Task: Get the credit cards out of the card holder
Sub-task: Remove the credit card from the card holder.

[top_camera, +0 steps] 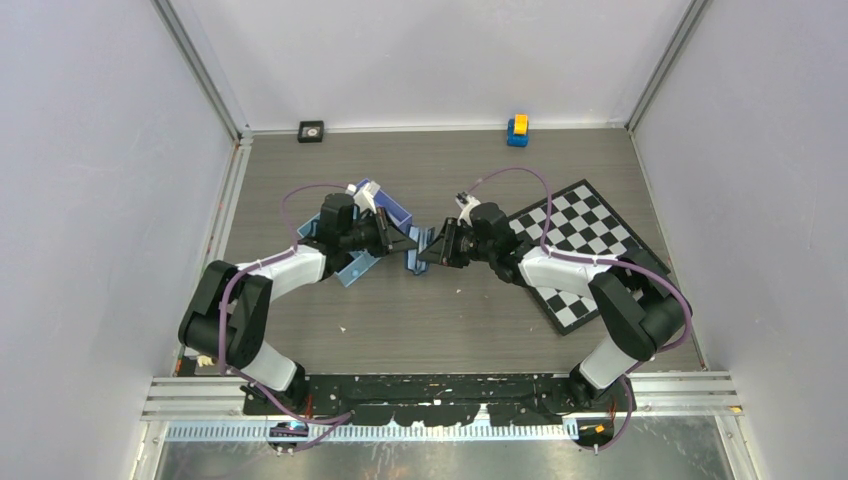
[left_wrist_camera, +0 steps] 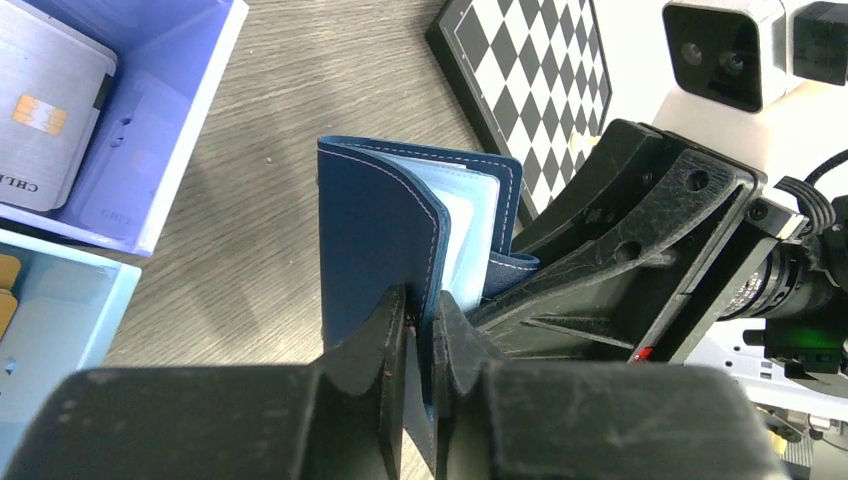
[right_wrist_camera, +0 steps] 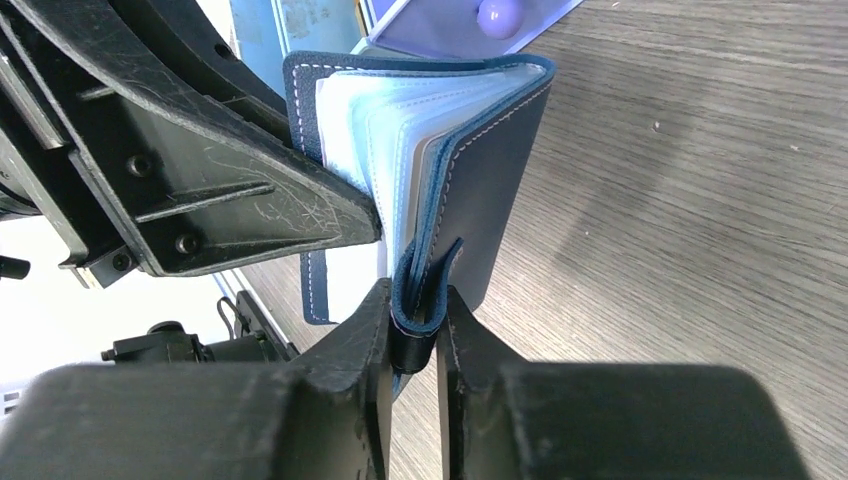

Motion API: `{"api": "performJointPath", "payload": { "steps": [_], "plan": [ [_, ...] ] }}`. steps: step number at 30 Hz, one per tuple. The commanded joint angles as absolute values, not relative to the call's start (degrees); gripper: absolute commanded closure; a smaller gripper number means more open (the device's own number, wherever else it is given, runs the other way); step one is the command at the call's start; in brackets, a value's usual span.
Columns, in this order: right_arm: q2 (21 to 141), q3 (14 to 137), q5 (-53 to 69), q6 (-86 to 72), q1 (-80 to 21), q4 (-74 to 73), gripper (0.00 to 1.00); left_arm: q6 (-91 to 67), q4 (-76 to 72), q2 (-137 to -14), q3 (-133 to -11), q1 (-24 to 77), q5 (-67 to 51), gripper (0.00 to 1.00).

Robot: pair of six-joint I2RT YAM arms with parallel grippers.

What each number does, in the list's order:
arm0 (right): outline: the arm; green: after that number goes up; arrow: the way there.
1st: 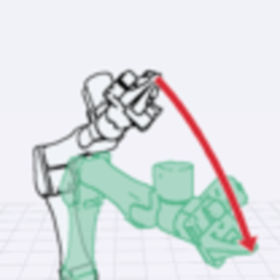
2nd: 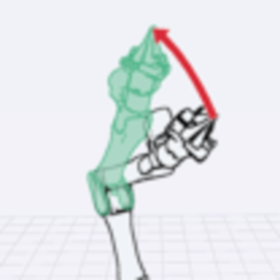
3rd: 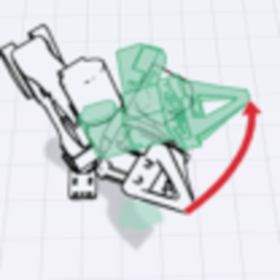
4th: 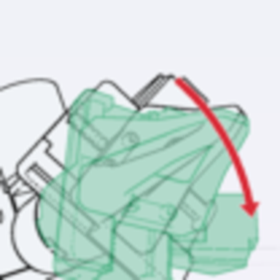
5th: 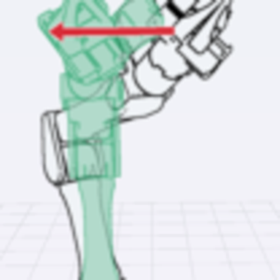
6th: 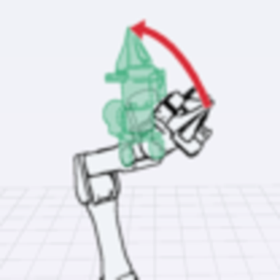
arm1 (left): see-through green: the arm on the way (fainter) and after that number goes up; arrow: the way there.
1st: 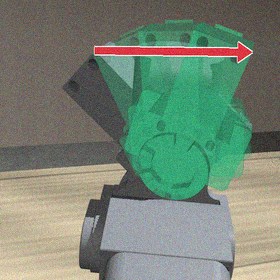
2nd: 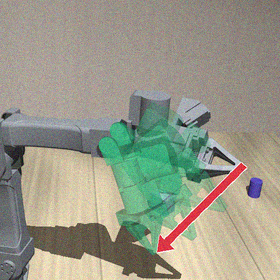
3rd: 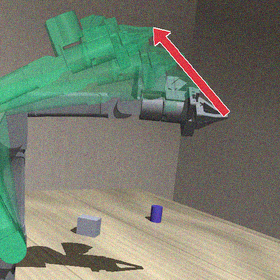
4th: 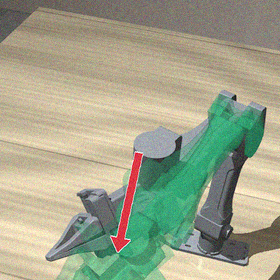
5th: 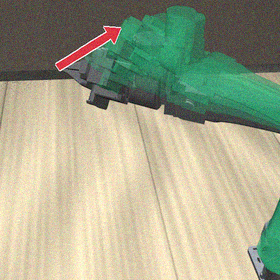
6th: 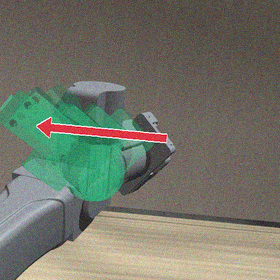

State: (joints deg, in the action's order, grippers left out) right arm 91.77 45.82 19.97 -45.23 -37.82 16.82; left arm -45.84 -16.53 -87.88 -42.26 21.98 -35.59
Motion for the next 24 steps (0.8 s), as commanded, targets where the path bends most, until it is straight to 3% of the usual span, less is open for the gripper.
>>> {"api": "performJointPath", "payload": {
  "steps": [1,6,12,19,20,24],
  "plan": [
    [90.6,47.9,18.4,-44.5,-38.4,17.1,0.84,-46.7,-21.2,-87.5,-42.5,22.2,-38.5,0.85],
    [90.7,48.3,17.3,-44.3,-38.5,15.9,0.92,-45.8,-19.5,-87.0,-42.6,22.2,-37.4,0.75],
    [90.1,48.1,16.5,-44.2,-38.4,15.5,0.96,-42.7,-12.3,-85.7,-43.8,22.2,-32.4,0.91],
    [89.5,47.9,15.8,-44.1,-38.2,14.9,0.97,-40.3,-6.8,-83.7,-44.4,22.2,-26.8,0.99],
    [89.5,48.0,15.7,-44.1,-38.1,14.9,0.97,-40.4,-6.6,-83.8,-44.5,22.2,-26.8,0.97],
    [89.6,47.9,16.5,-44.3,-38.0,15.2,0.98,-41.5,-8.1,-85.4,-44.8,22.1,-30.1,0.63]
  ]
}}
